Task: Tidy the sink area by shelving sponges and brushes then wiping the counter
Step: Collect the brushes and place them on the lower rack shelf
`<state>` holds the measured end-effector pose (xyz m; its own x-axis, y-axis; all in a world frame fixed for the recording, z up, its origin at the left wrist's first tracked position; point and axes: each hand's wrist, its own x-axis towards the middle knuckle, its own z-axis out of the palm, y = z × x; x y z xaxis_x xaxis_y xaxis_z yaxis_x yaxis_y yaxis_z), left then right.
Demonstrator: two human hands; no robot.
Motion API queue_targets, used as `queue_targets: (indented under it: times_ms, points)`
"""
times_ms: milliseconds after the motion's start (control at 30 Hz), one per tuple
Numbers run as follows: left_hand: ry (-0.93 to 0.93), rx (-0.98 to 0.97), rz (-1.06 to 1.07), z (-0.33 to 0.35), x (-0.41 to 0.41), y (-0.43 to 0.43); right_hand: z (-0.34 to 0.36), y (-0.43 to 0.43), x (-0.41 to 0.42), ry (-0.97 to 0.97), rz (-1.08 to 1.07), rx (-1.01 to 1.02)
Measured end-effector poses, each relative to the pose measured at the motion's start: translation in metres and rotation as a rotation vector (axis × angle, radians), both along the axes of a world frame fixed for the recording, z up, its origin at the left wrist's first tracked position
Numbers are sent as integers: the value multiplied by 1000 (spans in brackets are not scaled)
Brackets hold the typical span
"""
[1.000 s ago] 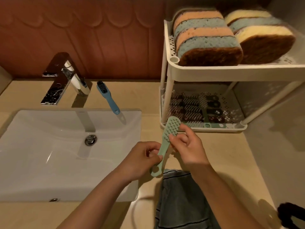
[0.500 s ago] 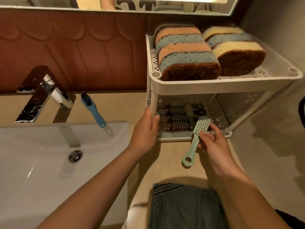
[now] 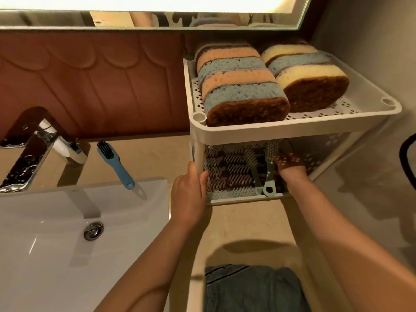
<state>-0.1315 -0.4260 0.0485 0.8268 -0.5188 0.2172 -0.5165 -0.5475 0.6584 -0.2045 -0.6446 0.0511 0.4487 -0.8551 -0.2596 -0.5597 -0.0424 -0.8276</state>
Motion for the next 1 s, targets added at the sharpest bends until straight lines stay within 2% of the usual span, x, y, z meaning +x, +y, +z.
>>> queue_targets:
  times_ms: [100,300,500,733,867,1000]
  points:
    - [9,1,0,-1,0,-1,-4,-9,7,119,88,-41]
    - [-37,19,-30,1,3,1,-10,-15,15,269,128,-149]
    - [-20,5,-21,0,3,1,-18,-14,20,290,189,-232]
    - [-19,1,-51,3,3,2,-22,3,8,175,119,-297]
    - [-9,3,-75,4,3,4,-13,30,-4,18,89,-228]
    - [106,-55,-137,9,2,8,-1,65,-19,-58,188,-108]
